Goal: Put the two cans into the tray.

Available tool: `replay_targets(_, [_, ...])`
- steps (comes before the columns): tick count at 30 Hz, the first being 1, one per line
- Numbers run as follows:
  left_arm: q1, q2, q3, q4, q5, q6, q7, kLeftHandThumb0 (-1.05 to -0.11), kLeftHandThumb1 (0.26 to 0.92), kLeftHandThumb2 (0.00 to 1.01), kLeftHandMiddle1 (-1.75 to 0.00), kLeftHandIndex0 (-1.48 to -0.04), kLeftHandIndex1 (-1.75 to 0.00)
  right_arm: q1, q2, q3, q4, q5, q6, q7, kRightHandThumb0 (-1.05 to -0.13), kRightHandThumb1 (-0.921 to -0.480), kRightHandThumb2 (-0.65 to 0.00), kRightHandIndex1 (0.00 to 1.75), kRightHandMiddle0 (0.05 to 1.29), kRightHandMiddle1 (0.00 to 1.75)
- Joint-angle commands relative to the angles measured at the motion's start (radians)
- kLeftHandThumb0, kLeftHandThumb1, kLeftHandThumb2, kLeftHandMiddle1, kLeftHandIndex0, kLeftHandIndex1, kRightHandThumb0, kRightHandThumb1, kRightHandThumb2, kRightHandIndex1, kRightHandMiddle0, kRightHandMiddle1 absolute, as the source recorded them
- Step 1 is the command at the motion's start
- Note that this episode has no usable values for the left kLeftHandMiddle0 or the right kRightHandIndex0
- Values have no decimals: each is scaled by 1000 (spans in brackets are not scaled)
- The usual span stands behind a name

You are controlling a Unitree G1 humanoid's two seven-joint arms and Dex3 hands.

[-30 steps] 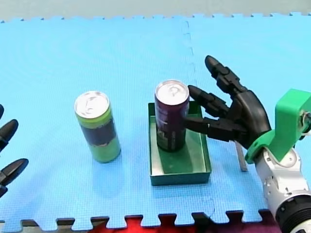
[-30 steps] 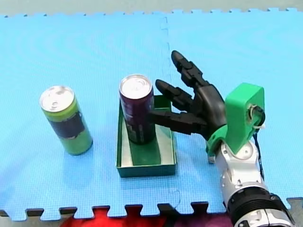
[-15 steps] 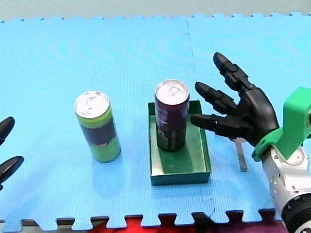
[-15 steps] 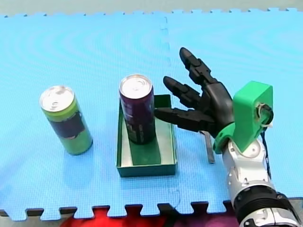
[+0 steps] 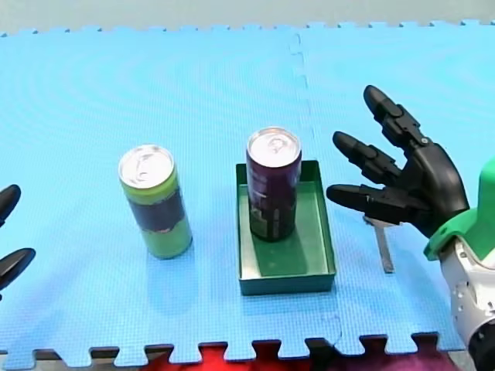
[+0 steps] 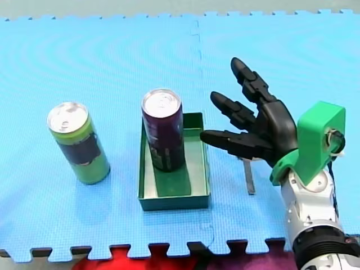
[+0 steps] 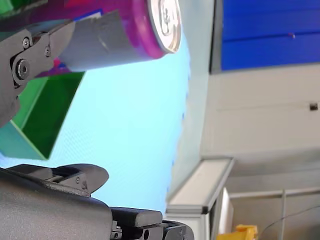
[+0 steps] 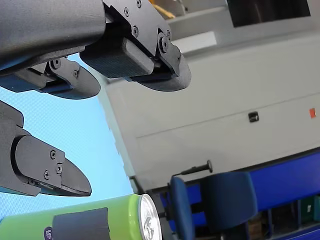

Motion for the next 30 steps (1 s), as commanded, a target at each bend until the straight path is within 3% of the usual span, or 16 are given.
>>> replay_targets(1, [-1,9,6,1,-5,1,0,-1042,865,0,-2,-536,0,10,-22,-9,-5,9,-7,11,-705,-630,0,8,97,1])
replay_targets(7, [2,11,8,-3,-10,6,-3,-1041,863,0,-2,-535,0,41,-61,-21,-20,21,-20,43,-710,-630,0,8,100,2])
replay_targets(12, [5,13,7,-9,-11,15,-1,-1042,864,0,-1,-535,0,63,-94,-42,-7,35,-37,66,-707,-630,0,9,105,3])
replay_targets(20, [7,12,8,-11,-5,17,4,-1046,865,1,-1,-534,0,85,-128,-83,20,71,-98,107,-699,-628,0,11,117,5])
replay_targets(23, [12,4,6,-25,39,16,57,-1048,867,1,-1,-531,0,94,-145,-97,25,80,-112,115,-704,-627,0,13,124,7])
replay_targets(27, [34,-13,-5,-89,113,54,161,-1048,871,3,-3,-526,0,118,-161,-109,6,92,-107,120,-711,-623,0,14,131,7])
replay_targets(30, [45,-14,-12,-118,133,82,196,-1048,874,4,-4,-526,0,141,-156,-110,-25,88,-99,86,-717,-621,0,16,138,8])
